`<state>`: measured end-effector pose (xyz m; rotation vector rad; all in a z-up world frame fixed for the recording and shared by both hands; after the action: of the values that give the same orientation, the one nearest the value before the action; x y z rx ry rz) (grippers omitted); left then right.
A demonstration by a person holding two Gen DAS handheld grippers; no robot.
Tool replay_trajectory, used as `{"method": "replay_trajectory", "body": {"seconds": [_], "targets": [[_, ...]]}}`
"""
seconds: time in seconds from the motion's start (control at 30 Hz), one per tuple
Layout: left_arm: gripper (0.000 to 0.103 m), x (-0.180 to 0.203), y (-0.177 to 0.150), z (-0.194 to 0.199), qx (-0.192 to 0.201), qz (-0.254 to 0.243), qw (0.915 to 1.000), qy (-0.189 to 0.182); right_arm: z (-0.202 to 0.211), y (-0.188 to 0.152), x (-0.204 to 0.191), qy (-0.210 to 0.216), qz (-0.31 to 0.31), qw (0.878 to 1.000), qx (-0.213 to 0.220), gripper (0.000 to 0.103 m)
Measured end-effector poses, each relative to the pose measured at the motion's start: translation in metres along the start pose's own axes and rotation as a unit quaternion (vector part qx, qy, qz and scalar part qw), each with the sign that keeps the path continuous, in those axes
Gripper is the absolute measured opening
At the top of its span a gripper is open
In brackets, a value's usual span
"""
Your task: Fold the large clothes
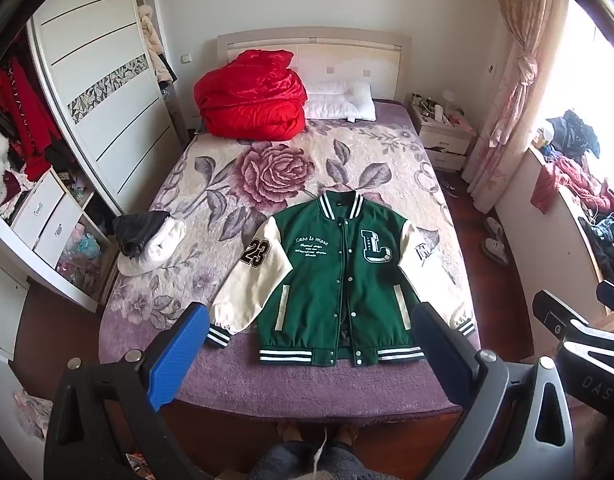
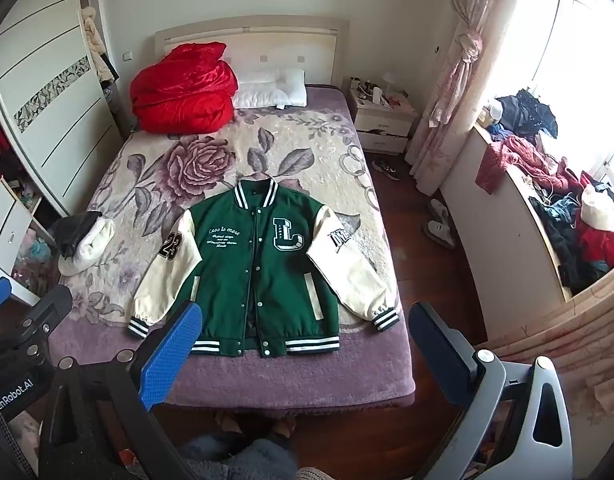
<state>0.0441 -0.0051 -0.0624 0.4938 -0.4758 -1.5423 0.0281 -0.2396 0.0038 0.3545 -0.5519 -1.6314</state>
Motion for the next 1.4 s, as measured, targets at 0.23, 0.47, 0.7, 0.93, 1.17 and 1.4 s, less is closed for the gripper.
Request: {"method": "replay_trajectory", "body": {"seconds": [0.23, 0.47, 0.7, 0.93, 1.17, 1.4], "targets": [[0.103, -0.006, 0.004, 0.004, 0.001, 0.005, 1.0000, -0.002, 0.001, 0.006, -0.005, 0.000, 0.002, 1.000, 0.000, 0.103], [0.103, -0.006, 0.004, 0.004, 0.003, 0.005, 1.0000, 0.000, 0.002, 0.006, -0.006, 0.000, 0.001, 1.000, 0.004, 0.103], [0.103, -0.005, 0.005, 0.004, 0.004, 0.005, 1.0000, 0.001, 0.004, 0.011, -0.010, 0.000, 0.001, 1.000, 0.005, 0.103], [0.103, -0.004, 0.009, 0.004, 0.003, 0.004, 1.0000, 0.000, 0.007, 0.016, -0.018, -0.001, 0.005, 1.000, 0.005, 0.103], [0.103, -0.003, 0.011, 0.004, 0.005, 0.004, 1.0000, 0.001, 0.008, 0.016, -0.017, 0.001, 0.004, 1.000, 0.006, 0.103], [0.103, -0.004, 0.015, 0.005, 0.006, 0.005, 1.0000, 0.001, 0.010, 0.021, -0.020, 0.000, 0.005, 1.000, 0.009, 0.103]]}}
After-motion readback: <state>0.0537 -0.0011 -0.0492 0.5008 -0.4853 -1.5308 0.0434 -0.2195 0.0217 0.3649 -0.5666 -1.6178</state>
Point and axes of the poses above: each gripper's, at about its wrist camera, not at the fingertips, and z roughly against the way its jaws point, x to its right, y to its top, the point moved 8 cm from there along -z, roughly the way its jaws point, and after that the axes turned 2 degrees about -z, right-handed, at the moved point
